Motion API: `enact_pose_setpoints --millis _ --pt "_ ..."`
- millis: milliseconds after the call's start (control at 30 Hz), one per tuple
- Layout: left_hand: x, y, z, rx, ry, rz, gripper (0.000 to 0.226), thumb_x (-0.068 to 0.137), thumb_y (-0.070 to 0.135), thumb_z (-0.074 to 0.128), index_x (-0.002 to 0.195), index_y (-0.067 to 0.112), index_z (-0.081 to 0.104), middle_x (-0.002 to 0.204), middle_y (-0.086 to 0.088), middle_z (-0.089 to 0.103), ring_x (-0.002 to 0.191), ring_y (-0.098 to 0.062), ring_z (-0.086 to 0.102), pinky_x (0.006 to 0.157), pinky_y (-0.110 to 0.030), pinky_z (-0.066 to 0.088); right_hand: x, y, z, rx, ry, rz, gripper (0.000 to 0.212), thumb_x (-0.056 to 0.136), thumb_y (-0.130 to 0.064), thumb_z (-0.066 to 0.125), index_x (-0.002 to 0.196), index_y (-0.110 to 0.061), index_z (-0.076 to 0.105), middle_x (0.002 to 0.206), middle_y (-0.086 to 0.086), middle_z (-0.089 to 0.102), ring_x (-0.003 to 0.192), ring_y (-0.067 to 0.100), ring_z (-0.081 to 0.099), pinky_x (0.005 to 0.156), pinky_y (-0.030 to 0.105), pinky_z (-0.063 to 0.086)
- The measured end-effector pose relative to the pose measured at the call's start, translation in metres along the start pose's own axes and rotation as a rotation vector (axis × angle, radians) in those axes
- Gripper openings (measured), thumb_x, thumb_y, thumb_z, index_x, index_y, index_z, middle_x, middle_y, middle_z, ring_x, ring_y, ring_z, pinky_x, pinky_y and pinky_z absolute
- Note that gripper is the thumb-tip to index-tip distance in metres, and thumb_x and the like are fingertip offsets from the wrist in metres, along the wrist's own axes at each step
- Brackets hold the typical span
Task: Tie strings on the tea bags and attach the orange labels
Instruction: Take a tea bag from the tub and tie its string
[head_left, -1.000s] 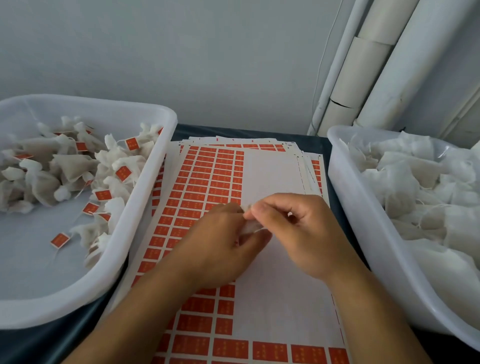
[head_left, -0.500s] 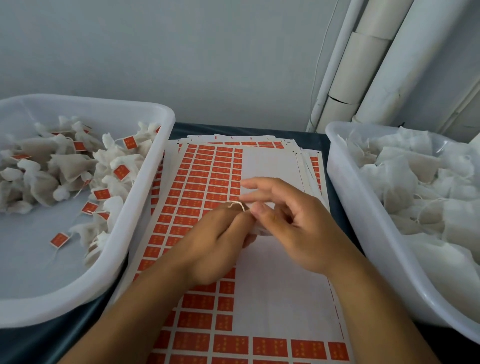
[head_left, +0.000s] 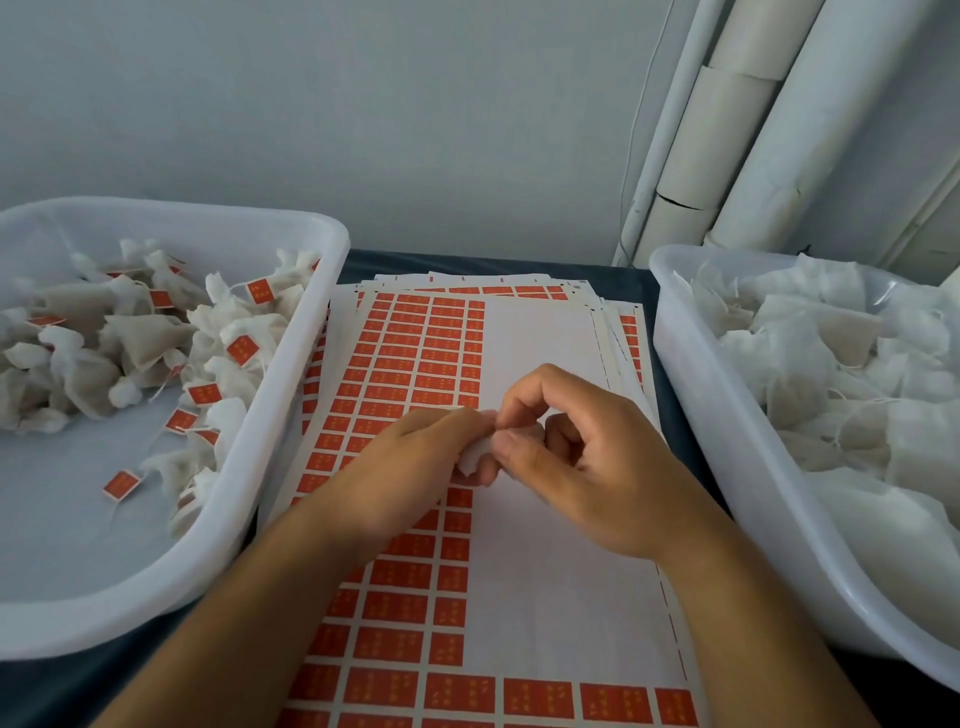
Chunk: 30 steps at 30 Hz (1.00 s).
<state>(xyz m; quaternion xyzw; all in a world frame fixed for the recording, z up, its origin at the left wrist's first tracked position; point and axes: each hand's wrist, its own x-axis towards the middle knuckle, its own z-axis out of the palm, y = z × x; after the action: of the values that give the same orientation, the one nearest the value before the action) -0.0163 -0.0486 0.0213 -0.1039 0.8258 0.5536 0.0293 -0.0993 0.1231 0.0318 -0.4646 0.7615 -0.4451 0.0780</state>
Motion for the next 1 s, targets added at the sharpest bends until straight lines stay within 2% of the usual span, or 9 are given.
enact_pose_setpoints --millis 100,233,300,400,500,667,767,833,1000 --pt "-0.001 0.002 -0.002 -0.074 0.027 -0.034 0.049 0.106 0.041 0.035 0.077 0.031 0.072 0.074 0.011 0.069 0.069 0.004 0.064 0.075 -0.023 0.043 0.0 -0.001 -0.001 -0.041 0.006 -0.025 0.011 0.098 -0.032 0.066 0.107 -0.027 0.067 0.093 -0.025 0.064 0.085 0.004 0.066 0.063 0.01 0.048" --pt "0.001 0.001 -0.006 -0.168 0.114 -0.127 0.045 0.103 0.05 0.043 0.086 0.025 0.077 0.086 0.001 0.076 0.089 -0.016 0.072 0.095 -0.047 0.053 -0.001 0.002 0.0 -0.102 0.015 -0.028 0.022 0.097 -0.035 0.065 0.118 -0.034 0.07 0.096 -0.036 0.059 0.091 -0.003 0.063 0.066 0.008 0.048" --pt "0.002 0.0 -0.006 -0.198 0.145 -0.176 0.046 0.098 0.058 0.046 0.091 0.026 0.077 0.09 0.0 0.077 0.095 -0.022 0.073 0.099 -0.05 0.052 -0.001 0.003 0.001 -0.124 0.014 -0.02 0.027 0.096 -0.043 0.061 0.122 -0.038 0.069 0.099 -0.036 0.058 0.097 -0.003 0.062 0.069 0.009 0.049" --pt "0.002 0.0 -0.005 -0.157 0.214 -0.228 0.045 0.094 0.067 0.048 0.092 0.032 0.075 0.084 0.007 0.076 0.091 -0.017 0.072 0.083 -0.035 0.052 0.0 0.006 0.002 -0.174 0.02 -0.003 0.036 0.094 -0.058 0.056 0.124 -0.042 0.066 0.109 -0.03 0.058 0.106 0.001 0.059 0.075 0.011 0.051" --pt "0.002 0.001 -0.001 -0.117 0.286 -0.257 0.037 0.096 0.064 0.048 0.084 0.035 0.068 0.073 0.015 0.072 0.082 -0.012 0.066 0.064 -0.023 0.038 0.001 0.009 0.004 -0.262 0.039 0.019 0.037 0.091 -0.065 0.058 0.122 -0.046 0.064 0.113 -0.031 0.055 0.104 -0.003 0.057 0.072 0.009 0.049" --pt "0.004 0.004 0.003 -0.043 0.28 -0.284 0.045 0.094 0.071 0.042 0.072 0.043 0.069 0.066 0.036 0.062 0.078 -0.01 0.062 0.062 -0.021 0.033 0.002 0.01 0.01 -0.352 0.111 -0.011 0.035 0.092 -0.063 0.06 0.116 -0.039 0.07 0.111 -0.027 0.06 0.094 0.002 0.061 0.073 0.012 0.052" --pt "0.008 0.0 0.001 -0.05 0.24 -0.287 0.048 0.092 0.076 0.039 0.078 0.045 0.073 0.078 0.021 0.072 0.089 -0.012 0.065 0.086 -0.033 0.048 0.002 0.01 0.011 -0.393 0.116 -0.016 0.035 0.093 -0.059 0.061 0.117 -0.036 0.073 0.108 -0.024 0.063 0.089 0.004 0.062 0.072 0.015 0.053" --pt "0.008 -0.001 0.0 -0.083 0.208 -0.286 0.054 0.085 0.085 0.039 0.089 0.044 0.074 0.095 0.018 0.072 0.099 -0.015 0.066 0.099 -0.042 0.046 0.002 0.01 0.011 -0.377 0.133 -0.019 0.031 0.094 -0.052 0.066 0.118 -0.033 0.075 0.105 -0.021 0.065 0.086 0.004 0.062 0.07 0.014 0.051" --pt "0.007 -0.004 0.0 -0.132 0.216 -0.253 0.064 0.066 0.09 0.037 0.1 0.05 0.072 0.109 0.015 0.073 0.108 -0.018 0.068 0.107 -0.051 0.047 0.003 0.008 0.011 -0.301 0.189 -0.033 0.031 0.094 -0.04 0.071 0.122 -0.027 0.072 0.112 -0.014 0.07 0.08 -0.006 0.058 0.071 0.006 0.045"
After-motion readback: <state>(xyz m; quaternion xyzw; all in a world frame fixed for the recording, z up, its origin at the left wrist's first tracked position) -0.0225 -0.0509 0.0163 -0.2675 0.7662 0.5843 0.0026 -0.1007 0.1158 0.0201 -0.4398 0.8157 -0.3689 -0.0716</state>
